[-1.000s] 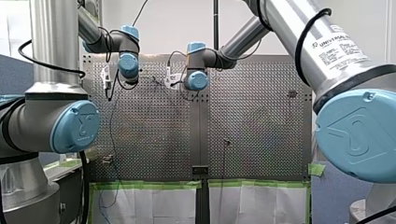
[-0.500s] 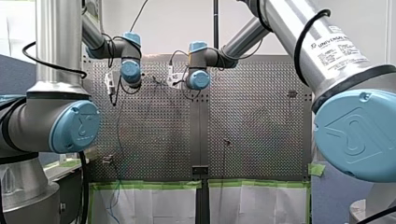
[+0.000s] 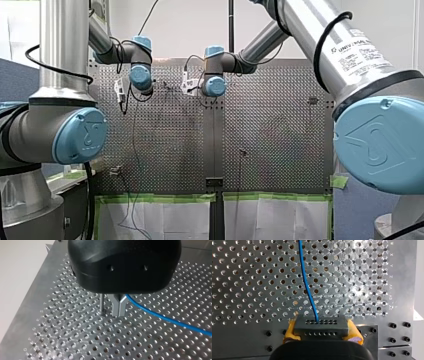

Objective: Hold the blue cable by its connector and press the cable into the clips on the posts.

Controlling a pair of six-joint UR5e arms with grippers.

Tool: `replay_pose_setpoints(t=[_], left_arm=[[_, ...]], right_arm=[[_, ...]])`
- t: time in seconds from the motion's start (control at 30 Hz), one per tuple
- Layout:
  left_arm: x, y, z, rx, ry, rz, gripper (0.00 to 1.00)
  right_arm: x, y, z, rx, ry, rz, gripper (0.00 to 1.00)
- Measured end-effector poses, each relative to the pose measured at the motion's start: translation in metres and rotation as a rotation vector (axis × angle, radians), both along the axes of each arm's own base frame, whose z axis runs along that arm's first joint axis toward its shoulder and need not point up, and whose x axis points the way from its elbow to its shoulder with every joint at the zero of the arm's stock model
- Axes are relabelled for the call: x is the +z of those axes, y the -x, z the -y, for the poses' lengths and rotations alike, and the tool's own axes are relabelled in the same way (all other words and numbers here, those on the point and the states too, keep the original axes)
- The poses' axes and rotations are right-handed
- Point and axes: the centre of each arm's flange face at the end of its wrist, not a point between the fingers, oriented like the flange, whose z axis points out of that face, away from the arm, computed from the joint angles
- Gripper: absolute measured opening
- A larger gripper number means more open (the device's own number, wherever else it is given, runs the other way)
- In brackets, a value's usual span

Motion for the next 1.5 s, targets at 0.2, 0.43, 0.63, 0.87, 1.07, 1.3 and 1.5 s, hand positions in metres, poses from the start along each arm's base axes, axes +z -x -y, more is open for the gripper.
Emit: replay_pose_setpoints(t=[0.2,0.43,0.63,0.87,1.07,1.3,1.5], left_arm=[[0.005,-0.002,0.003,-0.017,0.004,0.009,0.00],[-0.001,-0.005,0.006,-0.028,0.005,-0.002,0.00],[0.004,-0.009,0.008,-0.036,0.008,0.014,0.00],[0.016,-0.014,0.011,-0.040,0.014,0.034,0.00],[0.009,-0.018,0.012,-0.047,0.013,0.016,0.00],[0.010,-0.025,0.013,-0.053,0.013,0.012,0.00],[0.016,-0.039,0.016,-0.072,0.020,0.013,0.00]], right_arm=[[0.001,0.001,0.003,-0.003,0.000,0.001,0.00],[0.001,0.002,0.006,-0.005,-0.002,0.003,0.00],[0.007,0.001,0.007,-0.002,0.001,0.007,0.00],[0.013,0.000,0.010,-0.003,0.006,0.013,0.00],[0.011,0.002,0.014,-0.009,0.005,0.011,0.00],[0.010,0.005,0.019,-0.015,0.005,0.010,0.00],[0.009,0.007,0.023,-0.016,0.005,0.010,0.00]])
